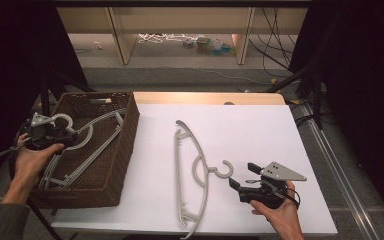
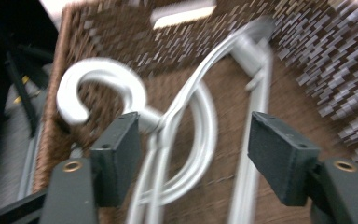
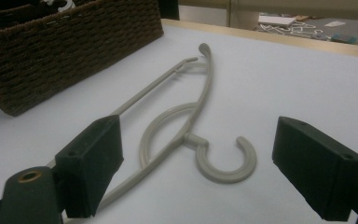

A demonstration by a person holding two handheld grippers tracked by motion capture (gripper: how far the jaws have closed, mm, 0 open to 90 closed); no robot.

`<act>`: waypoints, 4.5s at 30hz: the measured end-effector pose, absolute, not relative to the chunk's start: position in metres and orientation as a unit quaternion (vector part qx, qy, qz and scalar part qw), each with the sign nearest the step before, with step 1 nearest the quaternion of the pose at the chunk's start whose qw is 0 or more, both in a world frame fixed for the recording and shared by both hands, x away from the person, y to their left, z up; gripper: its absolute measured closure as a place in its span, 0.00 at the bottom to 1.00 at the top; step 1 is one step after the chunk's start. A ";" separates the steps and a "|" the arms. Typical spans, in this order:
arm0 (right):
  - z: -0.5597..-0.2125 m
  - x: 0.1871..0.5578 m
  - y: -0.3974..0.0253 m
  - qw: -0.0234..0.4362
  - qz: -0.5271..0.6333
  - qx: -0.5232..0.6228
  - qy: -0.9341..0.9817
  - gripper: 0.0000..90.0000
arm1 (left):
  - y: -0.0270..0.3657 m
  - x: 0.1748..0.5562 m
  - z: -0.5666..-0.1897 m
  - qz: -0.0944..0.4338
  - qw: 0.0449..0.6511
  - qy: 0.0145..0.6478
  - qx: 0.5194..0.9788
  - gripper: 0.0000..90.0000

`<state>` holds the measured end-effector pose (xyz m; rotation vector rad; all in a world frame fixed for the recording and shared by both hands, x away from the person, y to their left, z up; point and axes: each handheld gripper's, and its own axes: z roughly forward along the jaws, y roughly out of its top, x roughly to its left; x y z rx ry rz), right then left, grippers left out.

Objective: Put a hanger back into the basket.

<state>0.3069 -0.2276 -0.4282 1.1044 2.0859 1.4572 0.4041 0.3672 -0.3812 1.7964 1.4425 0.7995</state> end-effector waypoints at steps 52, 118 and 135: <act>-0.435 0.311 -0.219 0.176 0.497 0.409 0.745 0.18 | 0.186 0.292 -0.424 0.212 0.558 0.355 0.720 0.18; -0.467 0.379 -0.139 0.022 0.226 0.362 0.904 0.85 | 0.188 0.294 -0.438 0.209 0.557 0.340 0.728 0.19; -0.456 0.388 -0.161 0.054 0.176 0.290 0.939 0.91 | 0.184 0.295 -0.439 0.203 0.558 0.334 0.732 0.19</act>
